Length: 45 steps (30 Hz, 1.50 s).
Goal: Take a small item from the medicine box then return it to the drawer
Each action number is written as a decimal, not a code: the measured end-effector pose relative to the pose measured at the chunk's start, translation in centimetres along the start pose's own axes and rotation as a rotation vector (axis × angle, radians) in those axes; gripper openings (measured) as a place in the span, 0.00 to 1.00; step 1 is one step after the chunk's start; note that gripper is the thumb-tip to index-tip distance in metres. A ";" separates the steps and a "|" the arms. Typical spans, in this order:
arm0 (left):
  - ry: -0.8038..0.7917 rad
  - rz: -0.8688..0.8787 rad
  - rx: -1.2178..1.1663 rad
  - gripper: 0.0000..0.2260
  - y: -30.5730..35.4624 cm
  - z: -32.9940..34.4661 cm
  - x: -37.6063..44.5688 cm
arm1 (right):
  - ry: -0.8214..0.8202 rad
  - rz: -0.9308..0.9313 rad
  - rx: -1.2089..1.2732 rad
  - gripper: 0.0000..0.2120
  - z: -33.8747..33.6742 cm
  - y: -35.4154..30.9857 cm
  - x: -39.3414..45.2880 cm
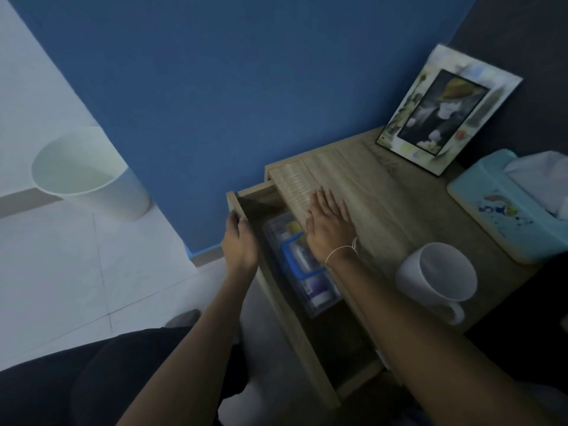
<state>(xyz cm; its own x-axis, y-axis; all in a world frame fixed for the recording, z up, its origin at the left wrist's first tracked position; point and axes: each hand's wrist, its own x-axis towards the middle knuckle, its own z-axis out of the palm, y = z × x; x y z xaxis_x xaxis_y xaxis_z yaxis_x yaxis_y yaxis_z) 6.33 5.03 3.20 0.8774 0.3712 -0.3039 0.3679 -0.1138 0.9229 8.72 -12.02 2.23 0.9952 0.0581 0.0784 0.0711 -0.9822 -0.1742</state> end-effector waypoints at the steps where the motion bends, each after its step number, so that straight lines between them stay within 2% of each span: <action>1: -0.012 -0.012 -0.007 0.20 0.1 0.4 0.1 | -0.002 -0.001 0.000 0.26 0.0 0.0 0.0; 8: -0.107 0.021 0.006 0.19 0.8 2.2 0.7 | -0.021 -0.003 -0.014 0.26 0.0 0.1 -0.1; 13: -0.148 -0.070 -0.035 0.19 1.2 4.0 0.5 | -0.015 0.008 0.007 0.26 -0.2 -0.1 -0.2; 19: -0.230 -0.083 -0.054 0.19 1.7 5.7 0.4 | -0.002 0.005 0.011 0.26 0.0 0.1 -0.1; 26: -0.267 -0.006 0.007 0.19 1.3 5.9 0.7 | 0.002 0.001 0.024 0.26 0.3 0.1 0.0; 33: -0.352 0.195 0.338 0.20 1.0 3.7 -0.6 | -0.005 0.004 0.007 0.26 0.4 0.1 0.0; 37: -0.390 0.362 0.576 0.22 1.1 0.1 -1.7 | -0.073 0.020 -0.008 0.26 -0.2 -0.5 -0.1; 39: -0.403 0.432 0.719 0.23 1.7 -2.1 -2.1 | -0.162 0.025 -0.017 0.26 -1.2 -0.8 0.2; 42: -0.376 0.466 0.853 0.24 2.9 -5.5 -2.5 | -0.325 0.030 -0.079 0.25 -3.6 -1.5 1.2; 45: -0.304 0.490 0.909 0.23 4.4 -9.4 -3.1 | -0.301 -0.029 -0.109 0.23 -5.8 -4.3 0.5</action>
<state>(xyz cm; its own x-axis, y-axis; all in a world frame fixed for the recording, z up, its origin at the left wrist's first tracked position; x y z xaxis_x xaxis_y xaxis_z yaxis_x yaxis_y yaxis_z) 2.34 12.00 10.45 0.9852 -0.1309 -0.1106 -0.0630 -0.8768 0.4767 8.55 -8.84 8.70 0.9692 0.1205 -0.2150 0.1080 -0.9918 -0.0688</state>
